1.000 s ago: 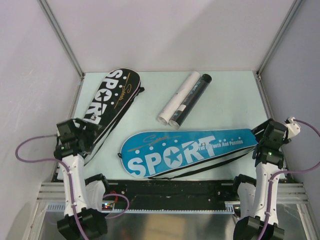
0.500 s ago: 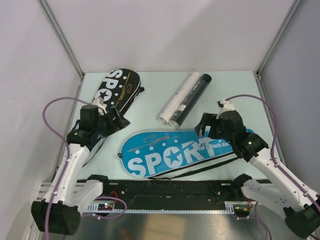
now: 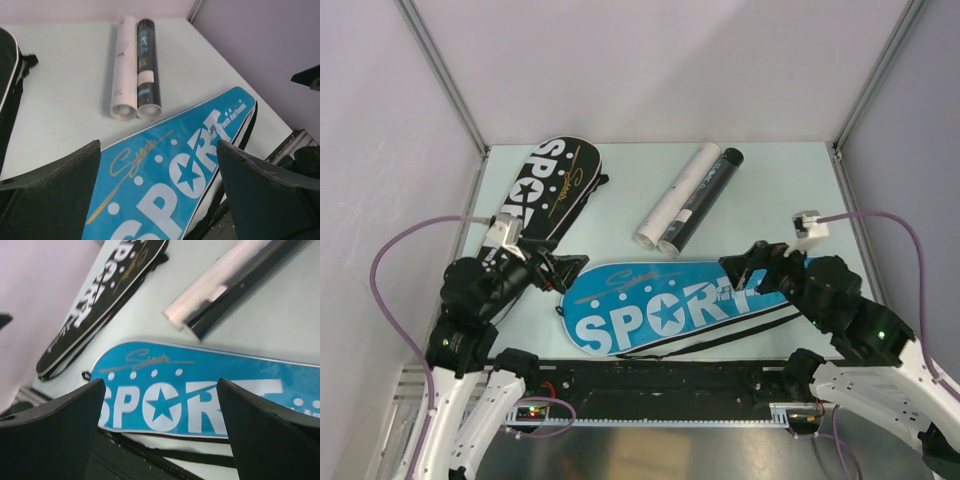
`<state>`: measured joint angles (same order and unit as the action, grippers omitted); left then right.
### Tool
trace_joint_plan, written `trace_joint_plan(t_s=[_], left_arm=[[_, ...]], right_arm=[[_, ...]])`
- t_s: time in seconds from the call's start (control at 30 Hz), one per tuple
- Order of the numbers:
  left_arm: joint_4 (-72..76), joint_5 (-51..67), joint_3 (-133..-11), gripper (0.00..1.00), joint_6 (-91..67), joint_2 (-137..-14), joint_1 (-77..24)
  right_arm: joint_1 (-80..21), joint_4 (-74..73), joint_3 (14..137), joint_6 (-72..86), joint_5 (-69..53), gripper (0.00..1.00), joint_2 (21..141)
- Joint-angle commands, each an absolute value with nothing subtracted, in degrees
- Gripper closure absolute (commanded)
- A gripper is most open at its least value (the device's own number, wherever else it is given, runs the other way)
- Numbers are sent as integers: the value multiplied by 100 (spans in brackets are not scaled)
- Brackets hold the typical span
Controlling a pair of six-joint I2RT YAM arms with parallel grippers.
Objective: Pack up the badminton gear
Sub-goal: Reset both arms
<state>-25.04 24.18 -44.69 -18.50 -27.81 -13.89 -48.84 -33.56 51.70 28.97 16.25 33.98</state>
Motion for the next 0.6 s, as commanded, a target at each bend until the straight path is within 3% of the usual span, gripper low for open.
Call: trace_joint_plan(t_s=[0.0, 0.57], left_arm=[[-1797, 2238, -4085, 2, -1727, -2416, -1424], [-1604, 1567, -4000, 2, -1805, -2215, -1424]], right_arm=[[-4920, -3721, 5362, 3220, 2913, 0, 3037], [-4917, -3783, 5309, 3235, 3168, 1, 2925]])
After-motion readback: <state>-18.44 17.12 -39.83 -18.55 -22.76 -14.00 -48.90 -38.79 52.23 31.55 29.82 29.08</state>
